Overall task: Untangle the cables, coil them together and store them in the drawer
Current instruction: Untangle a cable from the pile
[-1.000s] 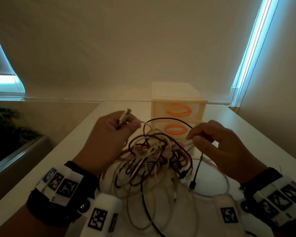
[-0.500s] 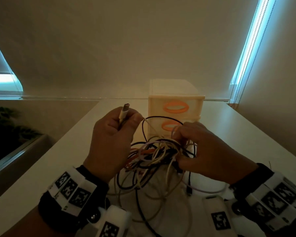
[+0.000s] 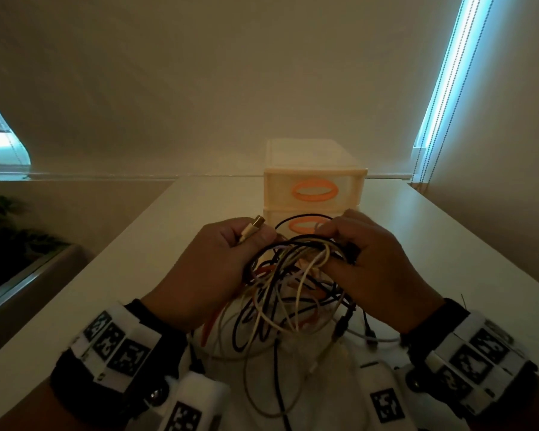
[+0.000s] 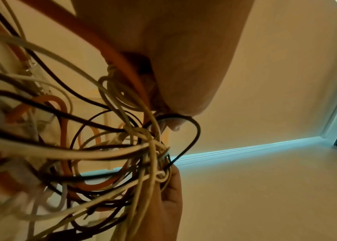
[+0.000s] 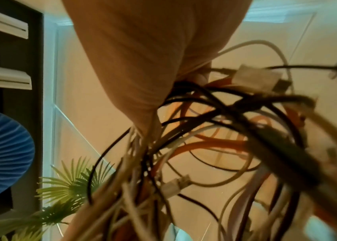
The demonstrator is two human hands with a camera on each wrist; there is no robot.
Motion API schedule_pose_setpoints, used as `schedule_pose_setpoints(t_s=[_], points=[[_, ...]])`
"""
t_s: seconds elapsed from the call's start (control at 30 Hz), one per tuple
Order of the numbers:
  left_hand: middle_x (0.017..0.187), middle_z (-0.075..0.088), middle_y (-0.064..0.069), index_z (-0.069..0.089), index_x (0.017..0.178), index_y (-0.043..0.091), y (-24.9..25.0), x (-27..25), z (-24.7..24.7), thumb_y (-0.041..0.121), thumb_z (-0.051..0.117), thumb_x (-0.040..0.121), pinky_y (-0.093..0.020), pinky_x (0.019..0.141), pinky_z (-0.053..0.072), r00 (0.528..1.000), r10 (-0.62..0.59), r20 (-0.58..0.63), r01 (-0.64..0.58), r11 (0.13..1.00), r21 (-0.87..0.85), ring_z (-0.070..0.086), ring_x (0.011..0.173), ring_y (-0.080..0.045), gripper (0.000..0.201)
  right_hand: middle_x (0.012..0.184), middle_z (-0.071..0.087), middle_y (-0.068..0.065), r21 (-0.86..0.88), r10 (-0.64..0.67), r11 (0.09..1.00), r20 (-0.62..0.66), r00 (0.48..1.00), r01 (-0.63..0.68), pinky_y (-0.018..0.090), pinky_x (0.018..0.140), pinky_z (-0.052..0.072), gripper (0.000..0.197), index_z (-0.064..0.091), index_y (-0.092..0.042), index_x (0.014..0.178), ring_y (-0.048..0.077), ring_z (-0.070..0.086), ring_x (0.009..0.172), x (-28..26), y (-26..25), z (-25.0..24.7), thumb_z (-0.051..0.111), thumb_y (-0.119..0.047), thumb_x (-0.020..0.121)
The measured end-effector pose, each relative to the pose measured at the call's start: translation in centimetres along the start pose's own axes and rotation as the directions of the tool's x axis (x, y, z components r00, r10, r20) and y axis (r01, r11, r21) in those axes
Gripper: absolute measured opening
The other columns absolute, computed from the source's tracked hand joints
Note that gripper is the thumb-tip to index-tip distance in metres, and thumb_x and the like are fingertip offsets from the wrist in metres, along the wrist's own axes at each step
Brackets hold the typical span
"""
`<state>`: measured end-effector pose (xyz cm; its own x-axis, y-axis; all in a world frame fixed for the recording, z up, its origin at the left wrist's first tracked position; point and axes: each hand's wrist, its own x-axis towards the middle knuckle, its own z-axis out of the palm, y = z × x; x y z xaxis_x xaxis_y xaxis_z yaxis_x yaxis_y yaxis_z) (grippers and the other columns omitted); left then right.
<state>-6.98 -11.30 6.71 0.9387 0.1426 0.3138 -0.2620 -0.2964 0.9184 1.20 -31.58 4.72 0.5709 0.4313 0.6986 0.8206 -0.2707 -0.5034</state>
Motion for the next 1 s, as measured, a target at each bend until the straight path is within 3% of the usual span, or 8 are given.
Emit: schedule_pose_setpoints(t_s=[0.17, 0.27, 0.33, 0.47, 0.57, 0.67, 0.83, 1.0], points=[[0.050, 0.058, 0.010, 0.076, 0.088, 0.004, -0.1, -0.1, 0.0, 0.019, 0.056, 0.102, -0.010, 0.049, 0.038, 0.999, -0.024, 0.034, 0.023, 1.000, 0.011, 0.050, 0.045, 0.002, 0.029, 0.084, 0.071, -0.005, 0.099, 0.166, 0.981, 0.027, 0.986, -0.168, 0.025, 0.070, 0.058, 0.018, 0.068, -0.021, 0.092, 0.012, 0.069, 0.077, 0.0, -0.2, 0.0, 0.078, -0.008, 0.083], [0.070, 0.065, -0.024, 0.073, 0.083, -0.004, -0.6, 0.1, -0.2, 0.024, 0.060, 0.099, -0.017, 0.057, 0.043, 0.999, 0.015, 0.029, -0.017, 0.997, 0.078, 0.055, 0.058, -0.014, 0.035, 0.091, 0.073, -0.011, 0.160, 0.178, 0.968, 0.104, 0.978, -0.193, 0.018, 0.077, 0.056, 0.027, 0.069, -0.023, 0.096, 0.006, 0.070, 0.086, -0.2, -0.5, -0.2, 0.073, 0.001, 0.085], [0.076, 0.060, -0.031, 0.070, 0.080, -0.006, -0.9, 0.1, -0.2, 0.025, 0.062, 0.098, -0.020, 0.060, 0.042, 1.000, 0.030, 0.000, -0.030, 0.996, 0.088, 0.051, 0.060, -0.020, 0.037, 0.095, 0.074, -0.009, 0.193, 0.175, 0.960, 0.156, 0.972, -0.204, 0.020, 0.079, 0.056, 0.025, 0.071, -0.021, 0.100, 0.009, 0.071, 0.089, -0.1, -0.8, -0.7, 0.072, 0.000, 0.086], [0.083, 0.064, -0.031, 0.075, 0.078, 0.005, -1.2, 0.0, 0.1, 0.024, 0.063, 0.098, -0.033, 0.064, 0.044, 0.996, 0.062, -0.067, -0.053, 0.991, 0.126, 0.059, 0.076, -0.041, 0.030, 0.097, 0.074, 0.004, 0.310, 0.202, 0.911, 0.240, 0.950, -0.272, 0.024, 0.071, 0.055, 0.019, 0.071, -0.018, 0.102, 0.016, 0.071, 0.085, 0.1, -1.4, -1.9, 0.068, -0.010, 0.086], [0.082, 0.063, -0.029, 0.071, 0.082, -0.001, -1.5, -0.1, 0.5, 0.026, 0.062, 0.099, -0.041, 0.067, 0.048, 0.988, 0.122, -0.097, -0.104, 0.978, 0.179, 0.060, 0.079, -0.043, 0.034, 0.094, 0.073, 0.011, 0.336, 0.253, 0.878, 0.280, 0.926, -0.341, 0.041, 0.077, 0.058, 0.016, 0.070, -0.015, 0.102, 0.031, 0.070, 0.087, 0.1, -1.6, -2.2, 0.066, -0.020, 0.087], [0.079, 0.063, -0.027, 0.075, 0.080, 0.010, -1.3, -0.2, 0.8, 0.026, 0.062, 0.098, -0.051, 0.063, 0.056, 0.980, 0.145, -0.134, -0.121, 0.978, 0.172, 0.060, 0.075, -0.043, 0.027, 0.090, 0.074, 0.002, 0.182, 0.262, 0.929, 0.290, 0.921, -0.321, 0.040, 0.085, 0.060, 0.007, 0.070, -0.020, 0.093, 0.018, 0.072, 0.085, 0.1, -1.3, -2.0, 0.075, -0.017, 0.088], [0.075, 0.069, -0.018, 0.077, 0.076, 0.022, -1.1, -0.2, 0.6, 0.024, 0.064, 0.096, -0.029, 0.063, 0.045, 0.964, 0.172, -0.203, -0.132, 0.972, 0.196, 0.061, 0.073, -0.030, 0.024, 0.084, 0.072, -0.002, 0.226, 0.300, 0.900, 0.301, 0.905, -0.373, 0.019, 0.067, 0.054, 0.011, 0.066, -0.016, 0.089, 0.005, 0.069, 0.073, 0.2, -1.1, -2.1, 0.072, -0.007, 0.087], [0.073, 0.065, -0.019, 0.075, 0.075, 0.023, -1.4, -0.3, 0.8, 0.030, 0.064, 0.098, -0.034, 0.064, 0.044, 0.967, 0.199, -0.162, -0.161, 0.963, 0.218, 0.060, 0.072, -0.033, 0.026, 0.075, 0.059, 0.006, 0.235, 0.325, 0.891, 0.271, 0.906, -0.389, 0.034, 0.067, 0.051, 0.013, 0.052, -0.013, 0.078, 0.020, 0.059, 0.070, 0.1, -0.3, -1.6, 0.062, -0.006, 0.081]])
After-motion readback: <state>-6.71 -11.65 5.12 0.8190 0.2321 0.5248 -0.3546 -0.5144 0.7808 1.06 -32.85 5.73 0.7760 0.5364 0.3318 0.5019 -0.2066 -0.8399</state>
